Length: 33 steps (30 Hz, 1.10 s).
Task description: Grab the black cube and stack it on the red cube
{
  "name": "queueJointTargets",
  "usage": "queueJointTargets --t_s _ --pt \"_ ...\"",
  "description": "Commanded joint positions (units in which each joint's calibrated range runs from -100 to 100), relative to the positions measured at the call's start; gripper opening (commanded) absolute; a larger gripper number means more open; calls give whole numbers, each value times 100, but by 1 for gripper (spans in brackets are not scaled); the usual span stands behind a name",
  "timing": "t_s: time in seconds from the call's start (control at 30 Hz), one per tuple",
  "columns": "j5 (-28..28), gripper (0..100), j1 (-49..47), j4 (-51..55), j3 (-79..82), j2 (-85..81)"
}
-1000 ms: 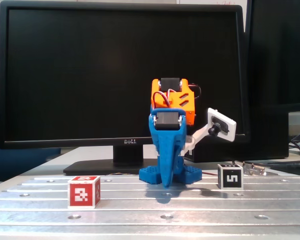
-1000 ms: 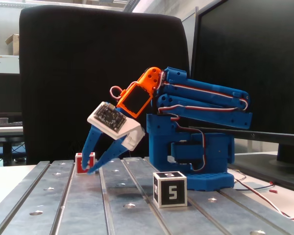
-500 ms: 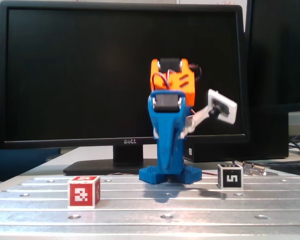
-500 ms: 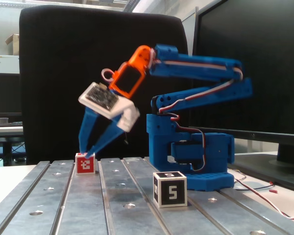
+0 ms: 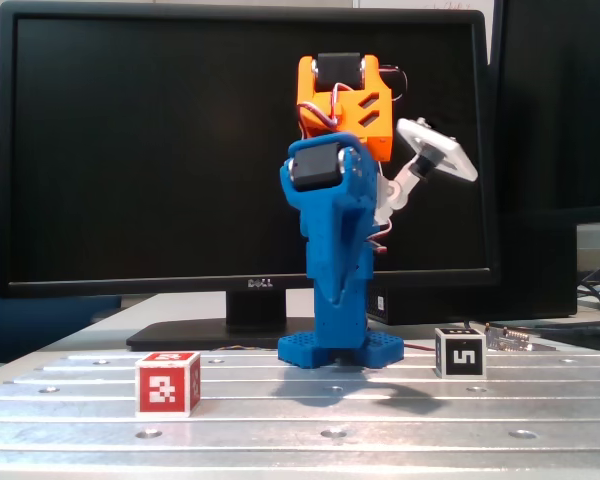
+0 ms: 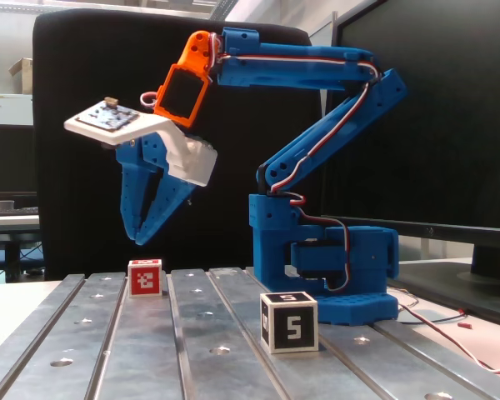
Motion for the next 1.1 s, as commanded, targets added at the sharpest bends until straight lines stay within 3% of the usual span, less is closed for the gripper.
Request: queueJointTargets --t_s 0.0,0.77,1.07 --pt "-633 1 -143 179 -257 21" --pt "-4578 1 -2188 1949 -266 -4" --pt "-5010 1 -2757 2120 -438 30"
